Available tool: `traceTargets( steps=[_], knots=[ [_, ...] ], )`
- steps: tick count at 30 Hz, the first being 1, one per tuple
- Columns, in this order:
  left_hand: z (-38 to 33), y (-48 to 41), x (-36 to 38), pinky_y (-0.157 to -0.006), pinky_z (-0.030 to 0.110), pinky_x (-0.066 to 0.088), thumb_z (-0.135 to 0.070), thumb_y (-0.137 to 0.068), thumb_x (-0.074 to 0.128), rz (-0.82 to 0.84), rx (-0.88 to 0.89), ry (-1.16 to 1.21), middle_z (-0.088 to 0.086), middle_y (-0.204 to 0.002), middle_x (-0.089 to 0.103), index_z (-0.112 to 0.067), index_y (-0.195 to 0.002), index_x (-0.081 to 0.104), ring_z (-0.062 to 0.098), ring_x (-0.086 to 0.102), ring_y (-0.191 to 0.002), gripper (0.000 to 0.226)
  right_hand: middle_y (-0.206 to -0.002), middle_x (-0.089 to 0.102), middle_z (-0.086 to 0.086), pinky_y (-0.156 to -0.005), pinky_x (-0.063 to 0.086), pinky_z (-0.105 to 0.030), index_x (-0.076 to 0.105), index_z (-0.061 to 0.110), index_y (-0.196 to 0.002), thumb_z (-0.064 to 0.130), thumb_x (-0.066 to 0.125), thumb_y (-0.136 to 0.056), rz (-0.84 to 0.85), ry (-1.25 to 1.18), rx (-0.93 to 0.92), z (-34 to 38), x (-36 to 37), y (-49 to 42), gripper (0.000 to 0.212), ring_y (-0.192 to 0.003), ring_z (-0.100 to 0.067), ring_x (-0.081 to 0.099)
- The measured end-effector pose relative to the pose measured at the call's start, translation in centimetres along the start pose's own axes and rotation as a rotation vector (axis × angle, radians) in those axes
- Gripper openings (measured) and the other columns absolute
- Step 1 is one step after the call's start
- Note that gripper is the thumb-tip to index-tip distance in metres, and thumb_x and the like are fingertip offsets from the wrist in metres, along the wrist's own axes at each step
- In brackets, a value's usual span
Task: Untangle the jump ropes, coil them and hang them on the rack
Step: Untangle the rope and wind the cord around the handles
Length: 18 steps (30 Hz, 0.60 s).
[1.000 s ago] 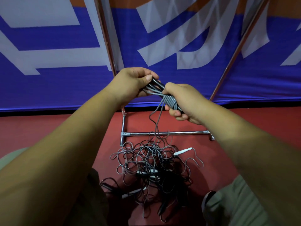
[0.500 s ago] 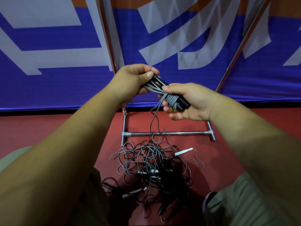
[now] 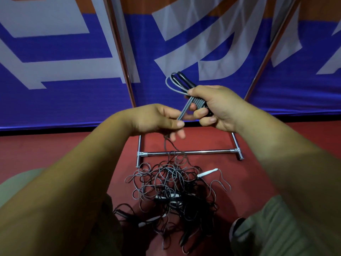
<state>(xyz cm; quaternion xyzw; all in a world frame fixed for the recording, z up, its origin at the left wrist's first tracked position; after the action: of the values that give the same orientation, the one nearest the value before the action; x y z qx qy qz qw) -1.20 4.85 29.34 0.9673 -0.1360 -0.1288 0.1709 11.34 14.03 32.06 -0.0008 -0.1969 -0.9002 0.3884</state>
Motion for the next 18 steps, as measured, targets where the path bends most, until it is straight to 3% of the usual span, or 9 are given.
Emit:
traceTargets(
  steps=[2, 5, 7, 10, 12, 14, 18],
  knots=[
    [0.2, 0.0, -0.4, -0.094, 0.04, 0.058, -0.02, -0.105, 0.062, -0.027, -0.042, -0.064, 0.015, -0.107, 0.078, -0.012, -0.133, 0.07, 0.021, 0.071, -0.087, 0.03, -0.076, 0.057, -0.006, -0.038, 0.022, -0.018, 0.061, 0.009, -0.114, 0.025, 0.068, -0.099, -0.005, 0.049, 0.021, -0.3, -0.2, 0.1, 0.023, -0.051, -0.009, 0.036],
    [0.3, -0.2, -0.6, -0.094, 0.042, 0.06, -0.025, -0.106, 0.061, -0.123, -0.082, -0.198, 0.009, -0.092, 0.081, -0.008, -0.105, 0.076, 0.019, 0.077, -0.085, 0.023, -0.074, 0.057, -0.005, -0.037, 0.021, -0.017, 0.06, 0.01, -0.108, 0.028, 0.071, -0.1, 0.06, 0.095, 0.065, -0.9, 0.4, 0.4, 0.023, -0.049, -0.008, 0.034],
    [0.4, -0.5, -1.2, -0.083, 0.037, 0.062, -0.029, -0.106, 0.063, -0.228, -0.087, -0.25, 0.008, -0.088, 0.08, -0.004, -0.104, 0.074, 0.019, 0.078, -0.083, 0.028, -0.074, 0.056, -0.005, -0.038, 0.018, -0.017, 0.058, 0.011, -0.098, 0.027, 0.068, -0.101, 0.151, 0.109, 0.109, -1.3, 1.2, 0.8, 0.019, -0.05, -0.007, 0.032],
    [-0.1, -0.1, -3.7, -0.069, 0.037, 0.057, -0.019, -0.097, 0.075, -0.42, 0.063, -0.388, 0.008, -0.085, 0.077, -0.007, -0.1, 0.074, 0.017, 0.071, -0.074, 0.012, -0.073, 0.054, -0.004, -0.04, 0.015, -0.018, 0.057, 0.013, -0.088, 0.021, 0.064, -0.103, 0.312, 0.154, 0.194, -1.9, 2.5, 1.7, 0.018, -0.05, -0.006, 0.03],
    [-0.5, 0.6, -4.5, -0.081, 0.037, 0.06, -0.014, -0.091, 0.079, -0.428, 0.118, -0.401, 0.004, -0.097, 0.079, -0.009, -0.106, 0.077, 0.019, 0.075, -0.087, 0.016, -0.074, 0.053, -0.004, -0.039, 0.016, -0.017, 0.056, 0.013, -0.083, 0.018, 0.062, -0.103, 0.415, 0.185, 0.28, -2.6, 3.1, 2.4, 0.022, -0.049, -0.005, 0.03],
    [-0.9, 1.0, -4.6, -0.09, 0.029, 0.06, -0.01, -0.095, 0.074, -0.388, 0.134, -0.255, 0.006, -0.107, 0.08, -0.009, -0.113, 0.079, 0.021, 0.077, -0.101, 0.018, -0.073, 0.052, -0.005, -0.039, 0.014, -0.017, 0.054, 0.012, -0.081, 0.014, 0.06, -0.103, 0.501, 0.238, 0.362, -3.5, 3.5, 3.0, 0.023, -0.048, -0.004, 0.03],
    [-2.5, 1.1, -3.7, -0.094, 0.029, 0.06, -0.003, -0.093, 0.075, -0.38, 0.188, -0.17, 0.009, -0.101, 0.08, -0.008, -0.104, 0.081, 0.021, 0.076, -0.101, 0.013, -0.076, 0.054, -0.009, -0.04, 0.014, -0.015, 0.05, 0.015, -0.087, 0.007, 0.06, -0.101, 0.526, 0.352, 0.446, -5.2, 3.8, 3.4, 0.019, -0.046, -0.007, 0.03]
  ],
)
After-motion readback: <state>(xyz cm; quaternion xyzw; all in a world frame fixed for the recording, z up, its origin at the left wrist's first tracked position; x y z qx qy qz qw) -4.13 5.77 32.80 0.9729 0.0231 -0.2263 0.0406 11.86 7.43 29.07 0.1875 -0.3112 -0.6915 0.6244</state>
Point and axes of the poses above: each hand's wrist, its own y-axis away from the middle knuckle, its own x-axis out of the palm, z = x × y, the point moved 7 cm from there along -y, towards the middle knuckle
